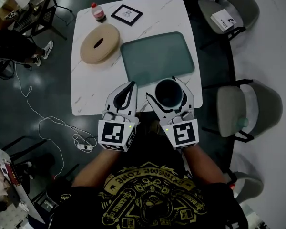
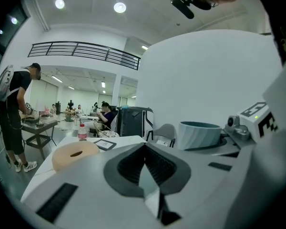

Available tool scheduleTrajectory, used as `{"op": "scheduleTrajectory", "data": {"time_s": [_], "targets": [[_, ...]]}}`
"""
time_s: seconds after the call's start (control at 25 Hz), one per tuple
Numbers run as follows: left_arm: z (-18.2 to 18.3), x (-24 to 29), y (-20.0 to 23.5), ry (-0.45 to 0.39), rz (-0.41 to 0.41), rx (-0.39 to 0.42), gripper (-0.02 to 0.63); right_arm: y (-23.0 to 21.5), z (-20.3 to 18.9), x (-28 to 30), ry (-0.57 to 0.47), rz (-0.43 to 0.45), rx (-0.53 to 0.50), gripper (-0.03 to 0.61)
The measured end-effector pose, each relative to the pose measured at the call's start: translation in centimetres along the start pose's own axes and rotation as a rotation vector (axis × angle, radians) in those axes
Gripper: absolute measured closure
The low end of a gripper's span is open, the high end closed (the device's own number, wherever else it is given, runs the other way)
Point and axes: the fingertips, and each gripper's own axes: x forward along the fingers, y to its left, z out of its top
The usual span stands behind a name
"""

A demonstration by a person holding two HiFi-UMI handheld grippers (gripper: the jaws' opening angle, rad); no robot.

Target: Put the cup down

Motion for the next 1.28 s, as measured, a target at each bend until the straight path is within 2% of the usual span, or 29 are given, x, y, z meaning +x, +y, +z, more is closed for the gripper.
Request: {"op": "scheduleTrajectory", "data": {"time_s": [0.68,1.28], "targets": [[-3.2,6.3,4.3,0.092,-0.031,-0.024,0.604,-3.2,-4.0,6.9,0.093,-0.063,0.043,0.198],[-7.1,9.2,7.4,0.188,-0.046,-0.045,0.605,-4.5,-8.1,10.8,0.158,-0.112,0.094,0.198]]}}
